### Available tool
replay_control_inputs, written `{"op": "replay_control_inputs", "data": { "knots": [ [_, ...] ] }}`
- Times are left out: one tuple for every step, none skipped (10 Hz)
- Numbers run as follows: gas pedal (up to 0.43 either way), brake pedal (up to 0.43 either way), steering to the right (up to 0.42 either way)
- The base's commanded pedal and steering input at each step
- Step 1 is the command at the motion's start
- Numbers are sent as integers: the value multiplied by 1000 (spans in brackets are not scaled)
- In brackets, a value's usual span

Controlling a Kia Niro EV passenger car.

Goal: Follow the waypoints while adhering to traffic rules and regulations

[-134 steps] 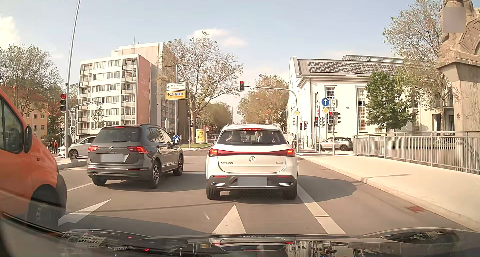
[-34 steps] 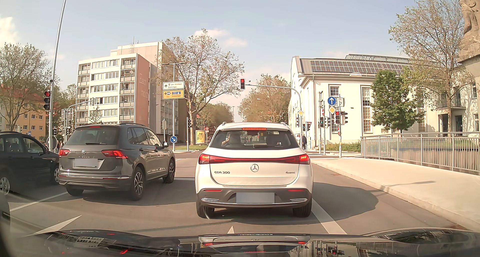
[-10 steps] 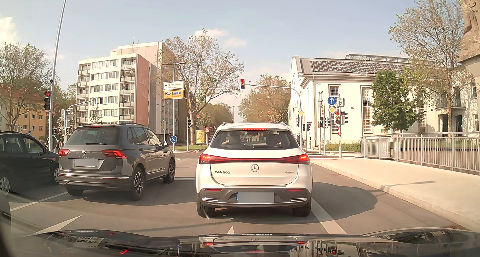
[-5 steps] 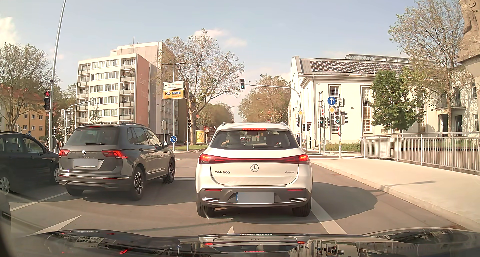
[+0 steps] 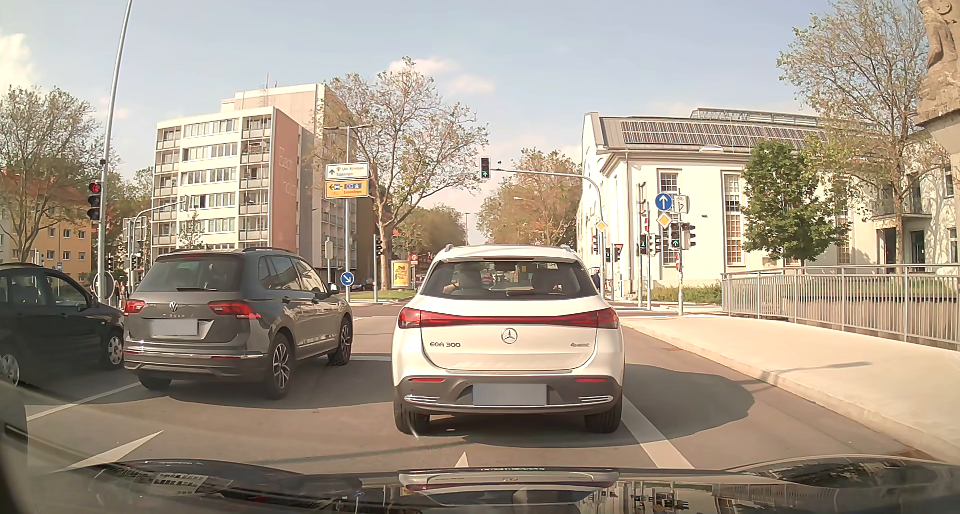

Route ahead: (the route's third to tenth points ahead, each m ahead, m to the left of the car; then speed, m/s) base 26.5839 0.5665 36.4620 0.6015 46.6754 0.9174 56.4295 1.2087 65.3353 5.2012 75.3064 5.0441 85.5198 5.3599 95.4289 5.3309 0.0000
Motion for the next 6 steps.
{"op": "replay_control_inputs", "data": {
  "knots": [
    [0,238,-13],
    [0,244,-12],
    [0,238,-13],
    [0,232,-13],
    [0,165,-13],
    [0,37,-13]
  ]
}}
